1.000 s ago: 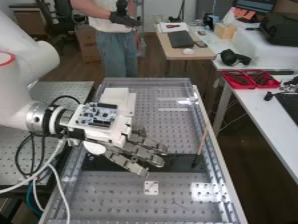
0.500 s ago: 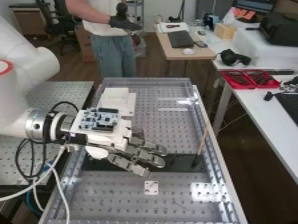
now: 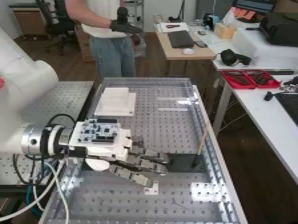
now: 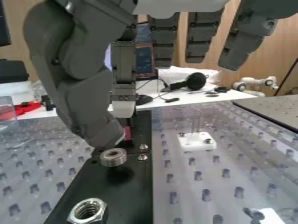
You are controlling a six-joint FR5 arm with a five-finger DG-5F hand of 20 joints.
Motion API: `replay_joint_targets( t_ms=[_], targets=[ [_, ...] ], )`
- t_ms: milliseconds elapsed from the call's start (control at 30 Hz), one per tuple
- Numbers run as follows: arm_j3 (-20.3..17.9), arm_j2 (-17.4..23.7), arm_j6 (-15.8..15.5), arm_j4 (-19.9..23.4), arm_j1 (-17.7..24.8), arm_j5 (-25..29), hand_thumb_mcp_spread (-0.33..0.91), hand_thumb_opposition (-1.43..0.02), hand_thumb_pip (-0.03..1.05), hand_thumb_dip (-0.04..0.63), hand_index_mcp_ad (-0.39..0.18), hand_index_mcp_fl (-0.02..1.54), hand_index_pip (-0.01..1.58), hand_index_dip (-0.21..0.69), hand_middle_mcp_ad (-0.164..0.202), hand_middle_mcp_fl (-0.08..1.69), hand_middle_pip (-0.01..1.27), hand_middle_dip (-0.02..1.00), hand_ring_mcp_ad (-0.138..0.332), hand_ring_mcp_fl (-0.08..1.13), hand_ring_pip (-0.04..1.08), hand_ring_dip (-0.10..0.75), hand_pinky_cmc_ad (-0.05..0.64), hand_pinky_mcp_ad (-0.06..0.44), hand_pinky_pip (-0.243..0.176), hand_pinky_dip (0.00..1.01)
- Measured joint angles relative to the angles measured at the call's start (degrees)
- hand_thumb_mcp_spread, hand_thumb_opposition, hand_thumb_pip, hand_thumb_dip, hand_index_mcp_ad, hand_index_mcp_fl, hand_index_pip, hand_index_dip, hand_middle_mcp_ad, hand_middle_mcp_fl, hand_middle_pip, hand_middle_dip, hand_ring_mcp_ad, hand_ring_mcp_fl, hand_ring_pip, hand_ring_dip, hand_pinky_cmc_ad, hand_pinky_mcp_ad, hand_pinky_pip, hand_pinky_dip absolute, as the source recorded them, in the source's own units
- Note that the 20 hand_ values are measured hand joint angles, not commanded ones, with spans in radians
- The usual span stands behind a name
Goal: Grab the bearing and place it in the white container
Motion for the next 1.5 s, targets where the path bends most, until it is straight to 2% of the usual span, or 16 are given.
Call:
replay_joint_targets(
  t_ms=[167, 367, 467, 1500],
  targets=[
    [-0.65, -0.44, 1.95, 1.54, 0.53, 1.63, 0.46, -0.90, 0.60, 0.365, -0.115, 0.05, 1.34, 0.262, 0.082, 0.02, 0.14, 0.17, 0.145, 0.02, 0.11, 0.049, 0.346, 0.262, -0.073, 0.18],
    [-1.20, -0.74, 2.60, 2.09, 1.17, 2.82, 0.45, -0.88, 0.59, 0.363, -0.115, 0.04, 1.34, 0.265, 0.082, 0.02, 0.14, 0.17, 0.145, 0.02, 0.11, 0.049, 0.346, 0.262, -0.073, 0.18],
    [-1.26, -0.84, 2.38, 2.25, 1.33, 3.14, 0.45, -0.88, 0.59, 0.346, -0.115, 0.04, 1.34, 0.265, 0.082, 0.02, 0.14, 0.17, 0.145, 0.02, 0.11, 0.049, 0.346, 0.262, -0.073, 0.18],
    [-0.16, -3.10, 0.10, 1.94, 1.94, 3.79, 0.45, -0.88, 0.58, 0.346, -0.115, 0.07, 1.34, 0.262, 0.082, 0.02, 0.14, 0.17, 0.145, 0.02, 0.11, 0.049, 0.346, 0.262, -0.073, 0.18]
  ],
)
